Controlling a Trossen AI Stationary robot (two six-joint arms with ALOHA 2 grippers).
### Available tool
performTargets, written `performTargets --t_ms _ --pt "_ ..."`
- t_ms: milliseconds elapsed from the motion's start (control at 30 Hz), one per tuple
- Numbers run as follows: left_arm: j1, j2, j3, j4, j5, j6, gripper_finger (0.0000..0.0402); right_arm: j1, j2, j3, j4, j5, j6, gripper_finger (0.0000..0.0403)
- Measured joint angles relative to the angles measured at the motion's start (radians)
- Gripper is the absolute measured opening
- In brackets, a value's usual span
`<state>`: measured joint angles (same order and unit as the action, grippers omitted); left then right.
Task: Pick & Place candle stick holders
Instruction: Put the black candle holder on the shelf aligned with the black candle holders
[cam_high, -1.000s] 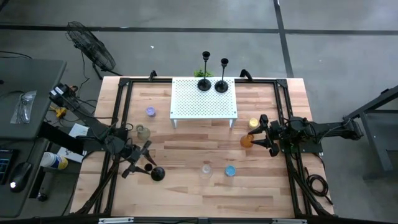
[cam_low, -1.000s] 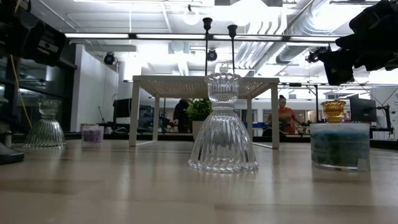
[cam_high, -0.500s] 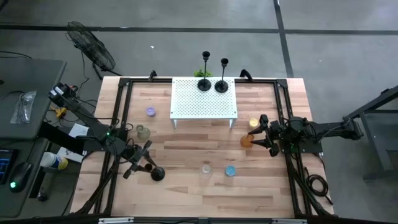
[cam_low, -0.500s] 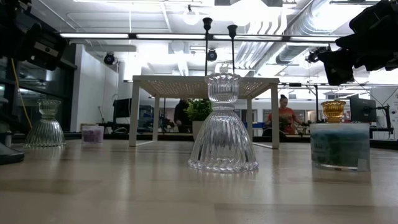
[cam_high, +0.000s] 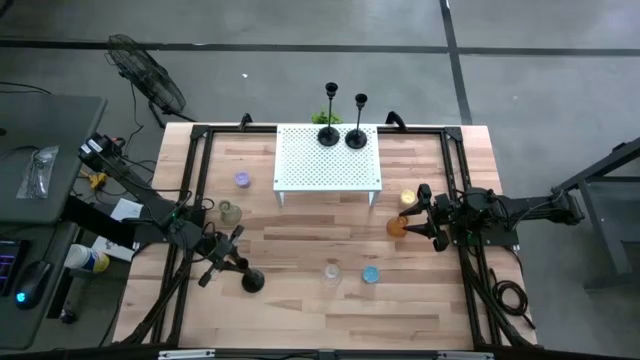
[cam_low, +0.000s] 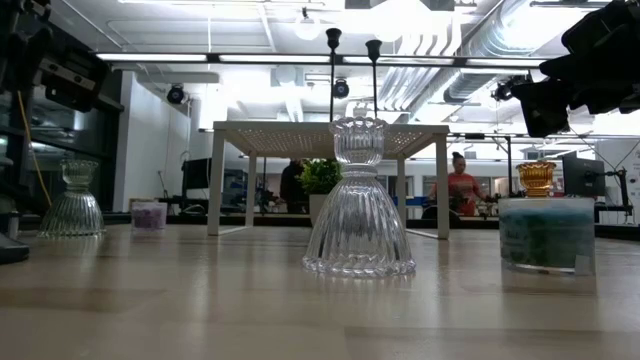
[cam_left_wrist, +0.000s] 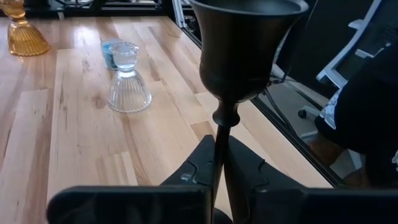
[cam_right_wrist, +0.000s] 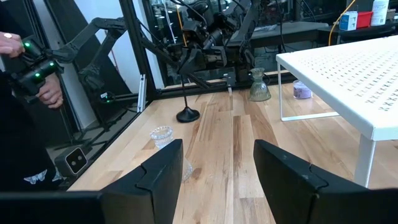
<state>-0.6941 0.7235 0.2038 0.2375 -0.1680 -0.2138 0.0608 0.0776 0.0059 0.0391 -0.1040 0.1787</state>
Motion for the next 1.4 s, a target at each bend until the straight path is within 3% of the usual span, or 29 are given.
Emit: performTargets --t_ms 333,700,900,1000,1067,1400 --pt "0.0 0.0 0.111 -0.066 -0.111 0.007 0.0005 0.0 0.0 0.0 0.0 0.0 0.0 0.0191" --pt "0.0 0.0 0.425 -0.376 -0.458 0.007 0.0005 0.0 0.0 0.0 0.0 0.0 0.0 0.0191" --pt "0.002 0.003 0.614 -0.561 -0.706 0.007 0.0005 0.0 0.0 0.0 0.0 0.0 0.0 0.0191" --pt "0.051 0.029 0.693 -0.639 -0.783 0.007 0.0005 0.0 0.0 0.0 0.0 0.0 0.0 0.0191" --pt "0.115 0.057 0.733 -0.667 -0.774 0.013 0.0005 0.0 0.0 0.0 0.0 0.0 0.0 0.0191" --pt "0.485 0.277 0.884 -0.625 -0.466 0.121 0.0005 0.0 0.0 0.0 0.0 0.0 0.0 0.0191"
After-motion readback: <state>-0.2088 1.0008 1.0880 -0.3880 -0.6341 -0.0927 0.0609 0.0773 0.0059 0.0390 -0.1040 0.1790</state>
